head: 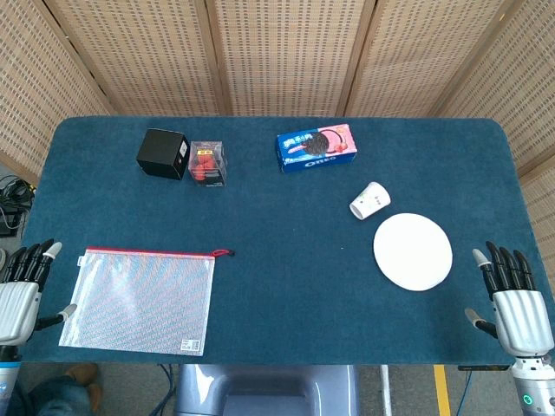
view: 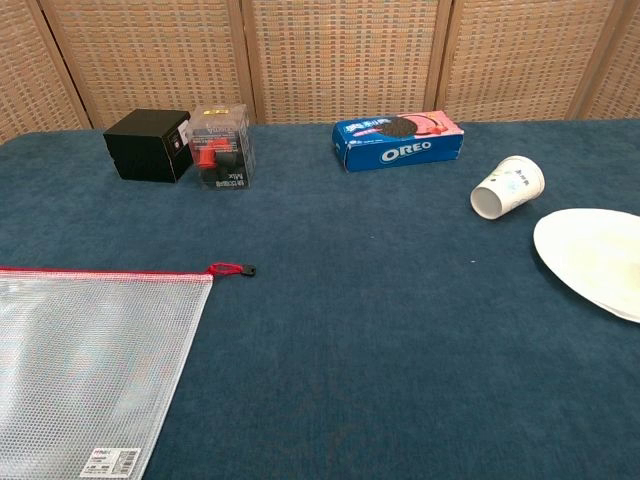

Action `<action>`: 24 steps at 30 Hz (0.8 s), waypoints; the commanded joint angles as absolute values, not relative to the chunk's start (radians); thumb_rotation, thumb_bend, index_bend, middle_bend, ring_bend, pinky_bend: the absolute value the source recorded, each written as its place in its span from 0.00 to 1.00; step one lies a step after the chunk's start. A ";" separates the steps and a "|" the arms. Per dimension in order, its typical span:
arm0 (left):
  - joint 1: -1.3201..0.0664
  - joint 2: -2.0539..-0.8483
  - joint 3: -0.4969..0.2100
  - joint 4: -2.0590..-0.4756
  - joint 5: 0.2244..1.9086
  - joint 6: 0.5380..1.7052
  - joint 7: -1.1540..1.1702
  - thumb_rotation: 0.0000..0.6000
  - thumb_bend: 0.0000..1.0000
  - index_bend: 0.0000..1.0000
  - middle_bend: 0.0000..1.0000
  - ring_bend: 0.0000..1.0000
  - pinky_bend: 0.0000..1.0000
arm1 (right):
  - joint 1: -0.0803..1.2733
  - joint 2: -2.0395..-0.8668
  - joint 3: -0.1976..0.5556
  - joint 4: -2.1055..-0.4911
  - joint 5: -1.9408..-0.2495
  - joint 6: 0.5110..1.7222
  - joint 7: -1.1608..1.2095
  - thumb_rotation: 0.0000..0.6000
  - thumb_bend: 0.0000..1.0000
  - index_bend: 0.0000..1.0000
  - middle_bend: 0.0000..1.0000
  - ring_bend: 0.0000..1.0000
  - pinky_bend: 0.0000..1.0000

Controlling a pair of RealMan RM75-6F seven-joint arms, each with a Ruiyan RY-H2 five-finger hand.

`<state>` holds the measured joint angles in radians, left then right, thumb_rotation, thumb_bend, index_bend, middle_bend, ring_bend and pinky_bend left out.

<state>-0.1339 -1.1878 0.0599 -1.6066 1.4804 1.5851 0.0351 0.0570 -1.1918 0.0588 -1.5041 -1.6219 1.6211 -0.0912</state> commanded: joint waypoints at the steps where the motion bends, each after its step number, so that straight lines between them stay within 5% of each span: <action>1: -0.131 -1.187 0.055 -1.607 1.483 1.582 0.037 1.00 0.00 0.00 0.00 0.00 0.00 | 0.057 -1.190 0.058 -1.506 -1.622 1.619 -0.090 1.00 0.00 0.00 0.00 0.00 0.00; 8: -0.171 -1.202 0.017 -1.639 1.487 1.522 0.092 1.00 0.00 0.00 0.00 0.03 0.01 | 0.057 -1.185 0.058 -1.507 -1.612 1.608 -0.079 1.00 0.00 0.00 0.00 0.00 0.00; 10: -0.210 -1.212 -0.013 -1.658 1.476 1.477 0.140 1.00 0.00 0.00 0.18 0.27 0.23 | 0.059 -1.185 0.060 -1.506 -1.609 1.603 -0.077 1.00 0.00 0.00 0.00 0.00 0.00; 12: -0.267 -1.221 -0.046 -1.691 1.455 1.400 0.179 1.00 0.00 0.00 0.55 0.65 0.65 | 0.061 -1.185 0.063 -1.505 -1.603 1.598 -0.076 1.00 0.00 0.00 0.00 0.00 0.00; 15: -0.344 -1.239 -0.095 -1.715 1.409 1.298 0.228 1.00 0.00 0.03 0.78 0.84 0.89 | 0.064 -1.186 0.065 -1.504 -1.597 1.591 -0.076 1.00 0.00 0.00 0.00 0.00 0.00; 18: -0.444 -1.287 -0.160 -1.721 1.321 1.178 0.321 1.00 0.01 0.15 0.87 0.91 0.99 | 0.067 -1.189 0.067 -1.501 -1.588 1.581 -0.081 1.00 0.00 0.00 0.00 0.00 0.00; 20: -0.518 -1.337 -0.205 -1.712 1.244 1.092 0.361 1.00 0.09 0.29 0.90 0.94 1.00 | 0.069 -1.192 0.068 -1.498 -1.581 1.573 -0.084 1.00 0.00 0.00 0.00 0.00 0.00; 24: -0.635 -1.431 -0.254 -1.662 1.093 0.968 0.434 1.00 0.29 0.38 0.91 0.95 1.00 | 0.074 -1.197 0.068 -1.492 -1.569 1.554 -0.087 1.00 0.00 0.00 0.00 0.00 0.00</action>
<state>-0.5460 -1.3558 -0.2005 -1.6910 1.1909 1.0524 0.3623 0.0724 -1.1958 0.0679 -1.4935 -1.5717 1.5576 -0.0863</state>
